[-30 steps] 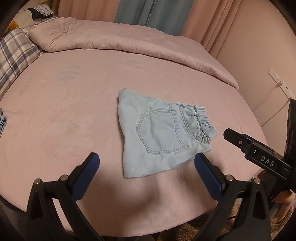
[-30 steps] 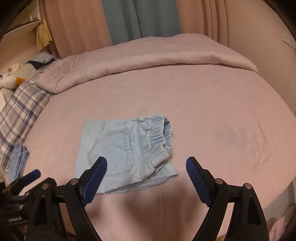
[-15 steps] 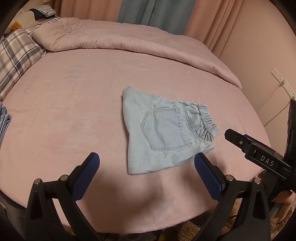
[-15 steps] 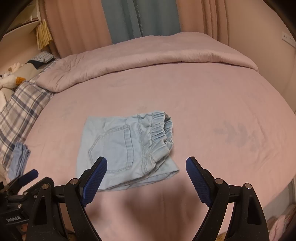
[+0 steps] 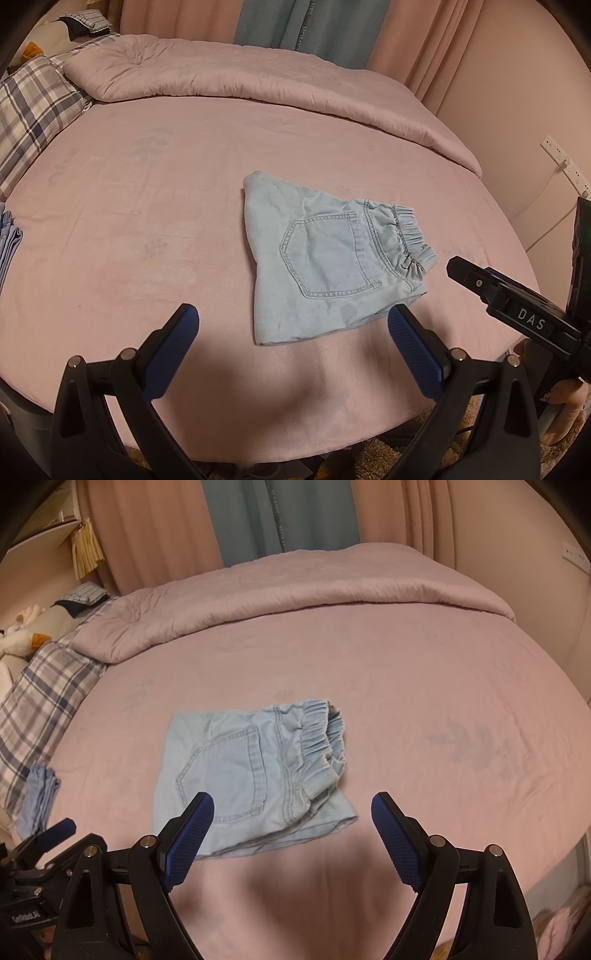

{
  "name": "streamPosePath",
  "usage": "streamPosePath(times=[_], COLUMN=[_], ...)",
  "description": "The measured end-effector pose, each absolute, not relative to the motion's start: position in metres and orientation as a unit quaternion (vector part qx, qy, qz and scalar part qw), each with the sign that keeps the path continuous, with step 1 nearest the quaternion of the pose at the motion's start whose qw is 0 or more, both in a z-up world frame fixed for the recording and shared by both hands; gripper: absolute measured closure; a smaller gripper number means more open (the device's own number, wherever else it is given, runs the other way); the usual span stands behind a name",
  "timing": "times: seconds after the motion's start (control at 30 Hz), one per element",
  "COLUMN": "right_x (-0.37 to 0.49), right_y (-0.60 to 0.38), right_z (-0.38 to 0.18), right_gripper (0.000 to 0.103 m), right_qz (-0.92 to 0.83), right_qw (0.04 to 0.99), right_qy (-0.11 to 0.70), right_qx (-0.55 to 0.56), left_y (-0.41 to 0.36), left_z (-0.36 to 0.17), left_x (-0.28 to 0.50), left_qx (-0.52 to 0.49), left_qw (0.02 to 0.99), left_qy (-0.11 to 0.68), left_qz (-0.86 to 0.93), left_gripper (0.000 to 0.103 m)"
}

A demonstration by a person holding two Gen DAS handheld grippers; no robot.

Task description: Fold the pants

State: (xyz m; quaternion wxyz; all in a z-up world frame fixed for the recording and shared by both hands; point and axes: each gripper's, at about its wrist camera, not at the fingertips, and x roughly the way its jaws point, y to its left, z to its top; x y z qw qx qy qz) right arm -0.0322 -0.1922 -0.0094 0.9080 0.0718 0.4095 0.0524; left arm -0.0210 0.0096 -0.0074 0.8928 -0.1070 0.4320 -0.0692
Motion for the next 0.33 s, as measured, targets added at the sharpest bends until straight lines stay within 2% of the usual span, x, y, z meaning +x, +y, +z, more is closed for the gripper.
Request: streamPosePath(times=[0.33], right_x=[-0.0339], right_y=[-0.1937], right_z=[-0.0102], right_gripper=[0.016], right_qz=[0.049], right_qw=[0.907], right_qy=[0.411], right_qx=[0.074], left_y=[0.0057], left_z=[-0.0077], left_x=[-0.024], left_qx=[-0.108], left_qw=[0.893], left_qy=[0.431], left_qz=[-0.067], left_gripper=[0.001])
